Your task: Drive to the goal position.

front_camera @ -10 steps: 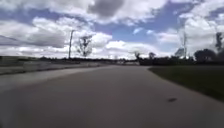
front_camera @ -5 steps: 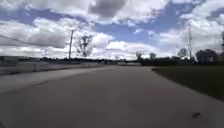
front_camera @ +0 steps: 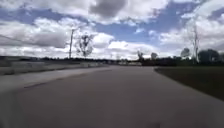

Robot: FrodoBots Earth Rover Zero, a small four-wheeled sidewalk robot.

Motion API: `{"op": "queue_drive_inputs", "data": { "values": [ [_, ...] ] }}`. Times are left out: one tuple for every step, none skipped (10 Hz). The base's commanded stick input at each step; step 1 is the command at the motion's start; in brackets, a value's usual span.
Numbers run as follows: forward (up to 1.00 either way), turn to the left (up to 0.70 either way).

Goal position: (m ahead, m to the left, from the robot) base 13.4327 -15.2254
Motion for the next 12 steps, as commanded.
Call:
{"op": "queue_drive_inputs", "data": {
  "values": [
    [1.00,-0.12],
    [1.00,-0.13],
    [1.00,-0.13],
    [1.00,-0.13],
    [1.00,-0.13],
    [1.00,-0.13],
    [1.00,-0.13],
    [1.00,-0.13],
    [1.00,-0.13],
    [1.00,-0.13],
    [1.00,-0.13],
    [1.00,-0.13]
  ]
}}
